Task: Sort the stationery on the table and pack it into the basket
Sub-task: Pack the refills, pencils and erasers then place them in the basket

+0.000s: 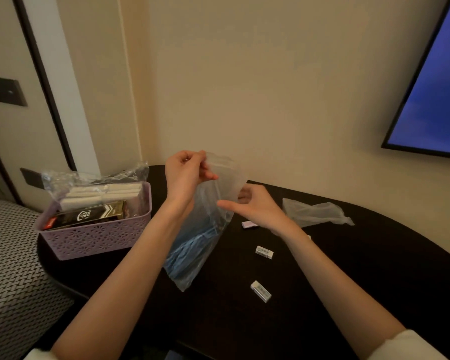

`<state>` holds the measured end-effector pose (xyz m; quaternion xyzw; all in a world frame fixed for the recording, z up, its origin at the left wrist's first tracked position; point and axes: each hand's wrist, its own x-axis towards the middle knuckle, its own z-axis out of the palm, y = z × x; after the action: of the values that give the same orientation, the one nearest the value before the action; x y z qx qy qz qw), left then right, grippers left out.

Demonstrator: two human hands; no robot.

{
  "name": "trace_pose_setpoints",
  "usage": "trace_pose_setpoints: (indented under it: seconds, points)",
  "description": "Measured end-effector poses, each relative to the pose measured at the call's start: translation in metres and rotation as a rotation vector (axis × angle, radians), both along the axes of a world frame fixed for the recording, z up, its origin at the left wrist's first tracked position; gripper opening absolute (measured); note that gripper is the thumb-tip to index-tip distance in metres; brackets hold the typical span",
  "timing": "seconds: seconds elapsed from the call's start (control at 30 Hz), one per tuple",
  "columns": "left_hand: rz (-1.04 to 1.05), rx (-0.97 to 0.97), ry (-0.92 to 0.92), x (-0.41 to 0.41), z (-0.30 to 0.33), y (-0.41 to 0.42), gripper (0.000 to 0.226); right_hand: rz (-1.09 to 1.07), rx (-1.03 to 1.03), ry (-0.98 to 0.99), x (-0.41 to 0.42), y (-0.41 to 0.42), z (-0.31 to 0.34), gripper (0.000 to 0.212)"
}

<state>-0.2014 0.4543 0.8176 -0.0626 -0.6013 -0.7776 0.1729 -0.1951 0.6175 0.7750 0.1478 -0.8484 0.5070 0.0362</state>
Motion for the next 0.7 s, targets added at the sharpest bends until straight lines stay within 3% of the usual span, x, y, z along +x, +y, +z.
trace_pose_setpoints:
  seconds: [0.17, 0.27, 0.33, 0.43, 0.53, 0.6, 0.7]
  points:
    - [0.019, 0.054, 0.032, 0.005, 0.006, -0.013, 0.011, 0.045, -0.121, 0.086, -0.003, -0.026, -0.007, 0.020]
    - [-0.009, 0.039, 0.057, 0.006, 0.003, -0.027, 0.016, 0.084, -0.261, 0.018, -0.007, -0.034, -0.007, 0.029]
    - [-0.001, -0.025, 0.093, 0.004, -0.006, -0.040, 0.031, 0.145, -0.369, -0.017, -0.009, -0.038, -0.006, 0.034]
    - [-0.012, -0.345, 0.096, -0.005, -0.032, -0.064, 0.070, 0.212, -0.566, -0.079, -0.009, -0.041, 0.003, 0.035]
    - [-0.345, -0.509, -0.064, -0.012, -0.057, -0.079, 0.099, 0.262, -0.604, -0.100, -0.011, -0.042, 0.013, 0.029]
    - [-0.504, -0.580, -0.191, -0.011, -0.069, -0.079, 0.084, 0.319, -0.611, -0.105, -0.013, -0.044, 0.018, 0.028]
    - [-0.547, -0.546, -0.275, -0.013, -0.086, -0.068, 0.052, 0.379, -0.630, -0.118, -0.015, -0.048, 0.018, 0.029]
